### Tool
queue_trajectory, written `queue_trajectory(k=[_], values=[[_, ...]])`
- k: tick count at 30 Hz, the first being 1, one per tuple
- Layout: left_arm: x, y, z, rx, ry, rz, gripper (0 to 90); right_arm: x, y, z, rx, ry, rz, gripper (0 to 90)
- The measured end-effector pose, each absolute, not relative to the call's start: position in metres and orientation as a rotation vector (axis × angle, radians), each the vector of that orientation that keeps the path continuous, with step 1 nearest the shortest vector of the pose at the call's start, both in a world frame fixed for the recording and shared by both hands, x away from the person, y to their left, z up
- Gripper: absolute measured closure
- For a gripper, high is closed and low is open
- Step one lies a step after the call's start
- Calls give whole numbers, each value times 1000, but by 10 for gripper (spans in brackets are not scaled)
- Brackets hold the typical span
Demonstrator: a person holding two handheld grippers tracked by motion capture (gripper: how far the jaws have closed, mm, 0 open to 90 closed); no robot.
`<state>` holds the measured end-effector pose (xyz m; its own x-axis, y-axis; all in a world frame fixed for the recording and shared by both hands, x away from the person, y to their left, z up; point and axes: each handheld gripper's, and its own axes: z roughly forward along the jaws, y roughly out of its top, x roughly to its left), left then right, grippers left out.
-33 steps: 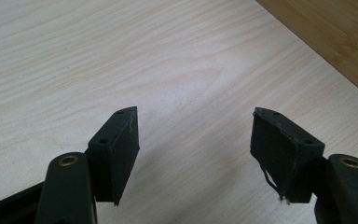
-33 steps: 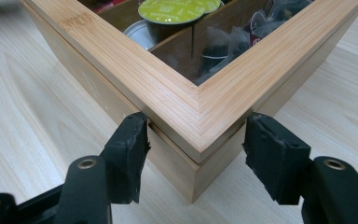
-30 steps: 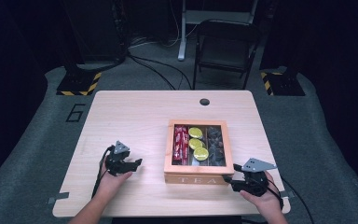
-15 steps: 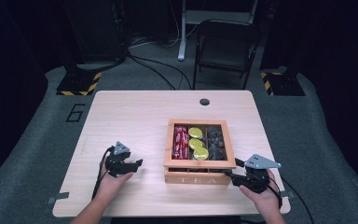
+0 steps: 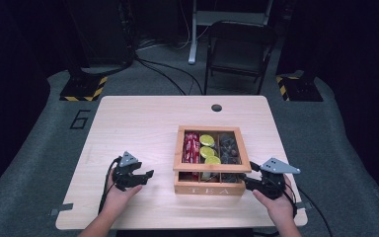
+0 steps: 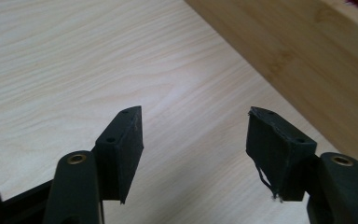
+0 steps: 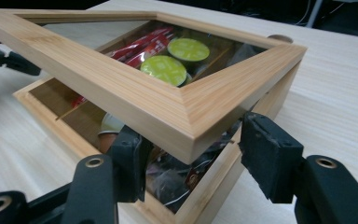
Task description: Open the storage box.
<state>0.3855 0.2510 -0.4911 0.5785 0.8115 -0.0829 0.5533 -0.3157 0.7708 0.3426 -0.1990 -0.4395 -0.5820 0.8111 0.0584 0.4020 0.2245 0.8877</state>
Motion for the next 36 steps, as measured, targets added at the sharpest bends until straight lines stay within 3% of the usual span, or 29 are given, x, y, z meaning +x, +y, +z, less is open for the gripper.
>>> queue_trajectory(k=[18,36], values=[[374,237,-462,1973,1026,375,413,356,-200,-409,1139,1975,1370,502],[375,233,-452,1964,1016,358,438,379,-201,-392,1235,1954,1424,496]])
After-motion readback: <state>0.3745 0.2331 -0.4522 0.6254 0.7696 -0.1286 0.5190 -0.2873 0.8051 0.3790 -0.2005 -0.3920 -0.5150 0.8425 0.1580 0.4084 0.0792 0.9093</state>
